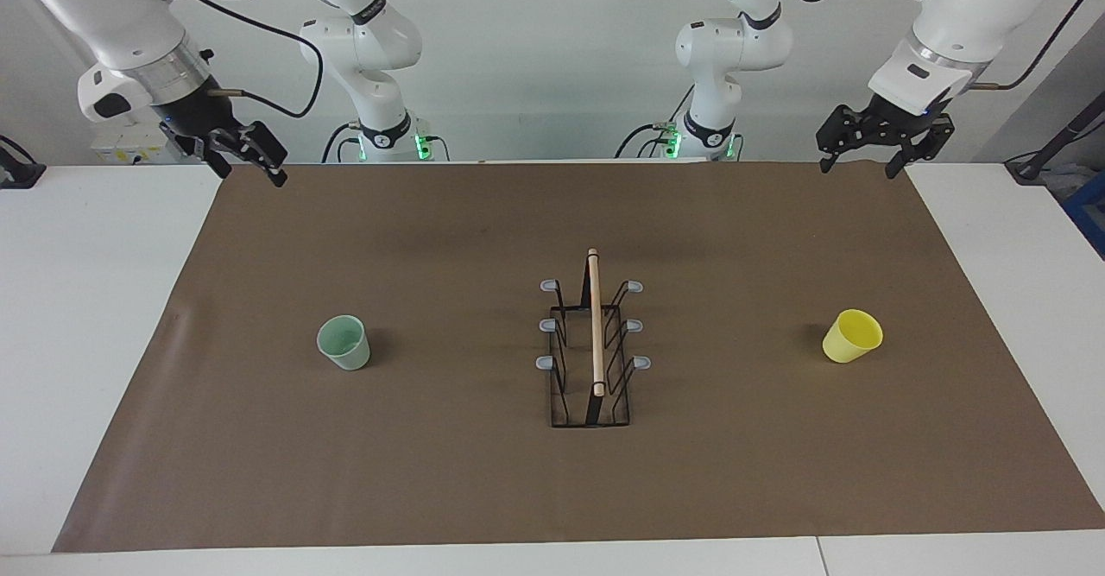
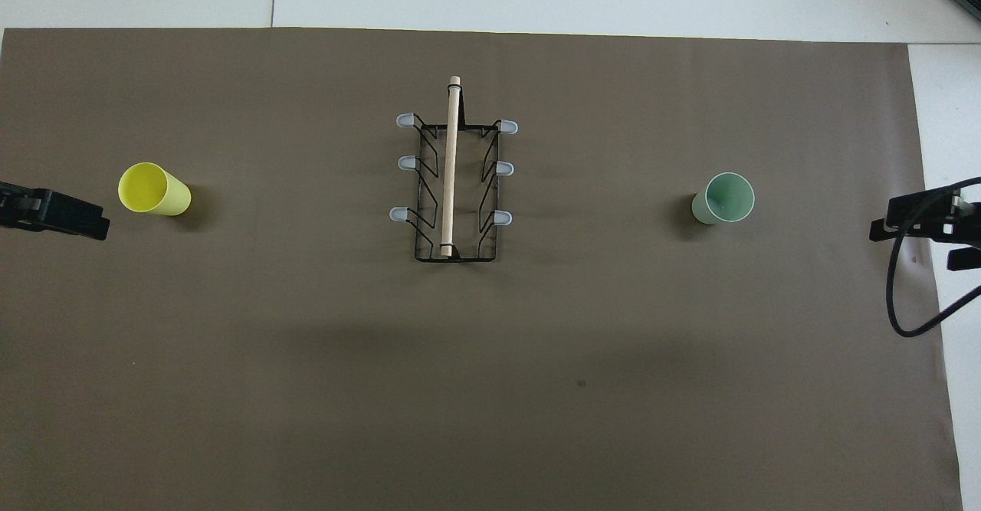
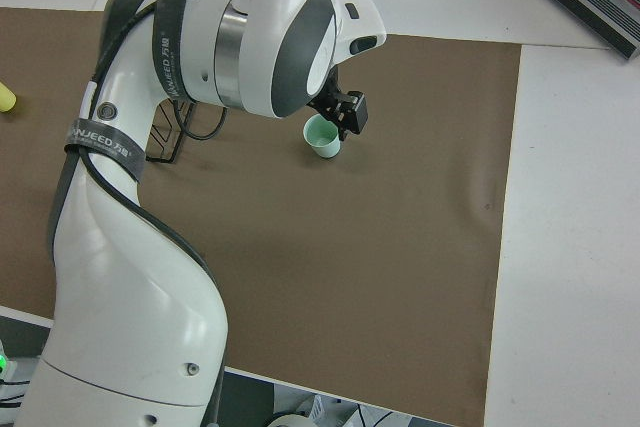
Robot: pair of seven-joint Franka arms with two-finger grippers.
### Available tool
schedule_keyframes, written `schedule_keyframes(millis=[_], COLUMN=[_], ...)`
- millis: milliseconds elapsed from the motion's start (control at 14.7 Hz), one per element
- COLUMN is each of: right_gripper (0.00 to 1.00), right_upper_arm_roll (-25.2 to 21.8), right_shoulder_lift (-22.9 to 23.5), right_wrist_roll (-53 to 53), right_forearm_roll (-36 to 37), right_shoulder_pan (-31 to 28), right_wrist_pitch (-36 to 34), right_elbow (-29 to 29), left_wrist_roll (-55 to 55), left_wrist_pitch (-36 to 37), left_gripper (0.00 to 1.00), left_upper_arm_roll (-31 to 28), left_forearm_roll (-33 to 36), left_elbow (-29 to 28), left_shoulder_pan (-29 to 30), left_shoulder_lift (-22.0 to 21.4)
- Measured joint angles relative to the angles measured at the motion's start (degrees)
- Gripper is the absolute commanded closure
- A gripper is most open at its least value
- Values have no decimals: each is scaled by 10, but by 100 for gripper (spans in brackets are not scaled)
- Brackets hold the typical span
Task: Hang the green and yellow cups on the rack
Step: 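Move both grippers inward toward the yellow and green cups, then grasp the yellow cup with the left gripper while the right gripper grasps the green cup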
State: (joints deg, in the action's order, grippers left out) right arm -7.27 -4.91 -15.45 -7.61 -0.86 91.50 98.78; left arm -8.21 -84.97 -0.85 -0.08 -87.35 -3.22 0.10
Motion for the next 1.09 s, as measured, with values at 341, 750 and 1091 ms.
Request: schedule_keyframes(millis=[341,750,1091], right_gripper=[0,0,0], right_upper_arm_roll=[-2,-3,-3], right_shoulder_lift=[32,140,227], right_wrist_roll=[-205,-320,-341], right_forearm_roll=[-150,-371,-506], right_shoulder_pan=[-53,-114,-142], right_wrist_pitch=[82,109,93], right_elbow=[57,63,64], left_wrist_roll=[0,7,67], left_wrist_pitch=[-12,-76,-98], left_gripper=[0,0,0], left_upper_arm_roll=[-63,-143,-219], left_forearm_roll=[-1,-60,-182], left_elbow=[119,209,218], left_shoulder_pan=[-9,-17,-16], left_shoulder_lift=[131,267,318])
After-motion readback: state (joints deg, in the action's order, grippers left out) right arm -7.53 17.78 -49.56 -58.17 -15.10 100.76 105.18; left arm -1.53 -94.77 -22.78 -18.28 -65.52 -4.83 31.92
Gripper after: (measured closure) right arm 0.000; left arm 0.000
